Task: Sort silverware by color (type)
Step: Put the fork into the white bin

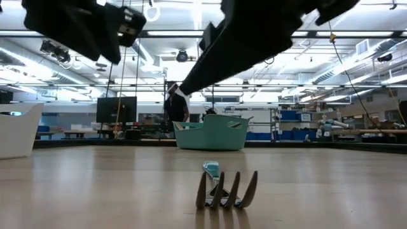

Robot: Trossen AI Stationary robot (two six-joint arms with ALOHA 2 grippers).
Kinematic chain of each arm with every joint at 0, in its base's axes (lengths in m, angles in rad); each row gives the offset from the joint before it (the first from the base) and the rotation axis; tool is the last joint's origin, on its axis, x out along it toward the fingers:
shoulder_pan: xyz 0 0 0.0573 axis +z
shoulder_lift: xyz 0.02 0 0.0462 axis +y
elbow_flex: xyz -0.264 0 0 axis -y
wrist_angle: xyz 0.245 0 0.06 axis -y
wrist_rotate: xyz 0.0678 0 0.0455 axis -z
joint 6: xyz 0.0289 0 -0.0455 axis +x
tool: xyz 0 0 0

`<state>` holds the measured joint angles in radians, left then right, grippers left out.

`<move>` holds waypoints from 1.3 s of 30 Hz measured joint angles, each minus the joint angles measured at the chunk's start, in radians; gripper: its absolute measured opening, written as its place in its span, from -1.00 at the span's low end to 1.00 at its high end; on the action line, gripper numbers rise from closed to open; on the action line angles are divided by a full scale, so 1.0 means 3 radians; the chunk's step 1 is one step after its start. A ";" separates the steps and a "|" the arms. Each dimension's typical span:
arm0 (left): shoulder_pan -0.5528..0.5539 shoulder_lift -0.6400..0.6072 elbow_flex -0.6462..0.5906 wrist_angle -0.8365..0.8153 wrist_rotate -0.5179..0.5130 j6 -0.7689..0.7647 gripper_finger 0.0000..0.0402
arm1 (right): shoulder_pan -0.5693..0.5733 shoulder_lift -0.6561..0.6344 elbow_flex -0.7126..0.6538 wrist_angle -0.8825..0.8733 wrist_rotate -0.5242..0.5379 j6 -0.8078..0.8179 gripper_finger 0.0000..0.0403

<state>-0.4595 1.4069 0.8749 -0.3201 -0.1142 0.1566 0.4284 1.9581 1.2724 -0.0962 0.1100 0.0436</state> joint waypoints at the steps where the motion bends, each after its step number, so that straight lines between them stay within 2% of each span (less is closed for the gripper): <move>1: -0.0009 0.0003 0.0010 0.0043 0.0001 0.0002 -0.42 | 0.0004 -0.0006 0.0001 0.0000 -0.0001 -0.0053 -0.36; 4: -0.0049 -0.0005 -0.0001 -0.0007 0.0003 0.0003 -0.42 | 0.0016 0.0030 0.0025 0.0118 -0.0028 -0.0145 -0.36; 11: -0.0058 -0.0006 0.0002 -0.0029 0.0002 -0.0050 -0.42 | 0.0013 0.0133 0.0178 0.0260 -0.0341 -0.0220 -0.39; 22: -0.0049 -0.0077 0.0009 -0.0107 -0.0013 -0.0065 -0.42 | -0.0002 0.0497 0.0525 0.0096 -0.0532 -0.0608 -0.40; 34: -0.0049 -0.0182 0.0005 -0.0176 -0.0027 -0.0162 -0.42 | -0.0025 0.0475 0.0520 -0.0734 -0.0601 -0.1206 -0.31; 39: -0.0027 -0.0181 0.0005 -0.0151 -0.0034 -0.0159 -0.42 | -0.0025 0.0475 0.0520 -0.0773 -0.0624 -0.1352 -0.34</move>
<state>-0.4676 1.3525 0.8764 -0.3654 -0.1244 0.1090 0.4208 2.1006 1.4284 -0.3280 -0.0773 -0.3618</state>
